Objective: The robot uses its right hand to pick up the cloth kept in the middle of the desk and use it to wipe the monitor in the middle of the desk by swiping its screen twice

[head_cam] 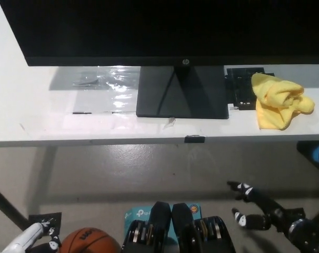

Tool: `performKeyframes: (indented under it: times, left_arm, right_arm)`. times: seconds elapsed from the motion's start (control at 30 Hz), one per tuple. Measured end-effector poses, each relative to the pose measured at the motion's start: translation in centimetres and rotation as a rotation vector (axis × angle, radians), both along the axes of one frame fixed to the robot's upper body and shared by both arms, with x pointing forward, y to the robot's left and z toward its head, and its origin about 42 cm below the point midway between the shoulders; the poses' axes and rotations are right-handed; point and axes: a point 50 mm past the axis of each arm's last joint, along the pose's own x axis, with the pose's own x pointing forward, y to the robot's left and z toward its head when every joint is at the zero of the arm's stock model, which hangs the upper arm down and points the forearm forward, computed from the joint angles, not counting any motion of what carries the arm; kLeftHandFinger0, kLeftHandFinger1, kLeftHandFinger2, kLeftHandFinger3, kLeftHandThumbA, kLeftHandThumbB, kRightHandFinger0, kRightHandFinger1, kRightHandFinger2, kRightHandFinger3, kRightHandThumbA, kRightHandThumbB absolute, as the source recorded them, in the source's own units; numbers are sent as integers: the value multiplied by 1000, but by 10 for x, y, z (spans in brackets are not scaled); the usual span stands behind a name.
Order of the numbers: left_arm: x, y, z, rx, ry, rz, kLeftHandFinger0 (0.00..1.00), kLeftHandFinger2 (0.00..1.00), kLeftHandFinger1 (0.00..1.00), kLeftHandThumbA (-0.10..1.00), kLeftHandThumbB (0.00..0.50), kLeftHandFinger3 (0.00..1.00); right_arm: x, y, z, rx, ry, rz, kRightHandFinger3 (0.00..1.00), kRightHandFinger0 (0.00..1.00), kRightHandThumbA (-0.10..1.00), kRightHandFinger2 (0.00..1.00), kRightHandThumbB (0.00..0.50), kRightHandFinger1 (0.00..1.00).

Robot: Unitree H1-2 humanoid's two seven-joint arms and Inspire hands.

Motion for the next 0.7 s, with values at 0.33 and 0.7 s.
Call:
performKeyframes:
  times: [0.33, 0.7]
  left_arm:
    - [-7, 1, -5, -2, 16, 8, 987, 990, 1000, 288, 282, 859]
    - [-11, 0, -8, 5, 23, 8, 985, 1000, 1000, 260, 264, 856]
  right_arm:
    - [7, -15, 53, 155, -306, -96, 1000, 681, 286, 827, 51, 715]
    - [12, -19, 131, 228, -581, -85, 1000, 500, 196, 769, 95, 626]
